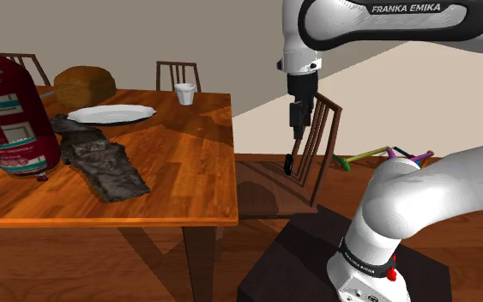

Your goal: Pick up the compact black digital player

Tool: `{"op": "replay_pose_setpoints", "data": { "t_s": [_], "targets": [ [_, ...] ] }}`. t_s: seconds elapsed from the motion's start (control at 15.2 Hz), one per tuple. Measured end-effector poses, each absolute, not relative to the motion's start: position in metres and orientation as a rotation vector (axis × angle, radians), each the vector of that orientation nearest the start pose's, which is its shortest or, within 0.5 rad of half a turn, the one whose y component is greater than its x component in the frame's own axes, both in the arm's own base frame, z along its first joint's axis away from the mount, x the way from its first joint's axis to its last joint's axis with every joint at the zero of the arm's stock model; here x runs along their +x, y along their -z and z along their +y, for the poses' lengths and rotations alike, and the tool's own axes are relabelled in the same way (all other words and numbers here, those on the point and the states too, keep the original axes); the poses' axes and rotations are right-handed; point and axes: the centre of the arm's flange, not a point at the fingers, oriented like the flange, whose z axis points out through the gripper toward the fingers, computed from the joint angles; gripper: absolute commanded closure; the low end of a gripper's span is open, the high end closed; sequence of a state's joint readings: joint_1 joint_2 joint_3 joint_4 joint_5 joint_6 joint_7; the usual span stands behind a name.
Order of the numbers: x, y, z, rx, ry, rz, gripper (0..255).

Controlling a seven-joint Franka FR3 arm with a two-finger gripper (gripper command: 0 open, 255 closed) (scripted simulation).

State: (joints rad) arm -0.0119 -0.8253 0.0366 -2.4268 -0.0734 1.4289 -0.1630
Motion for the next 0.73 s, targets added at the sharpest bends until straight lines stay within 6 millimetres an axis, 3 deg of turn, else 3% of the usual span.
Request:
{"op": "replay_pose_setpoints", "data": {
  "t_s": [0.13, 0.26, 0.73],
  "targets": [
    [0.28, -0.555, -0.003, -3.203, -0.286, -0.273, 0],
    [0.285, -0.543, -0.02, -3.198, -0.273, -0.273, 0],
    [0.307, -0.488, -0.093, -3.181, -0.209, -0.281, 0]
  ]
}}
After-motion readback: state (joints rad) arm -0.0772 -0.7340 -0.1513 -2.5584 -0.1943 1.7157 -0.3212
